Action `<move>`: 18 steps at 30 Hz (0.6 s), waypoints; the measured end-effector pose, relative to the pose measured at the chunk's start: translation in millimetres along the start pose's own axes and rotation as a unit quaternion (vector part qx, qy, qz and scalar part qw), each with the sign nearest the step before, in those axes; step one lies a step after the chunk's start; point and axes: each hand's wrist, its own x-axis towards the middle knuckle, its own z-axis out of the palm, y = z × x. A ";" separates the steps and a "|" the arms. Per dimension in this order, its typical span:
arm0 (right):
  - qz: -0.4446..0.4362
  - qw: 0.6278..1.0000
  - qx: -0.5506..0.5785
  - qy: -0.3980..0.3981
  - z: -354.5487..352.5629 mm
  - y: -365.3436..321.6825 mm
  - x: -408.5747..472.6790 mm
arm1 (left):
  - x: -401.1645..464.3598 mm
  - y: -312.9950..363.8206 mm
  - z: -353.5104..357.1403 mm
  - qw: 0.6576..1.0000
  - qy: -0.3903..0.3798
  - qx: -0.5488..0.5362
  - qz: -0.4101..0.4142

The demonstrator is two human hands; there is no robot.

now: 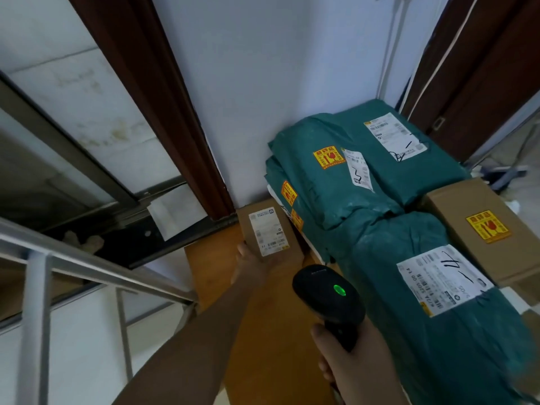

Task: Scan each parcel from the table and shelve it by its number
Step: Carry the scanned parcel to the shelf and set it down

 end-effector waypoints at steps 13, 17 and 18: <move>-0.026 0.999 -0.037 -0.024 3.9 5.4 -5.4 | 7.4 23.6 -81.4 0.738 -0.248 0.600 0.186; -0.034 0.998 -0.043 -0.039 7.8 9.8 -8.3 | -5.2 29.1 -80.0 0.663 -0.211 0.653 0.299; -0.037 0.997 -0.047 -0.046 8.5 11.1 -8.6 | -9.2 23.9 -79.9 0.685 -0.174 0.636 0.311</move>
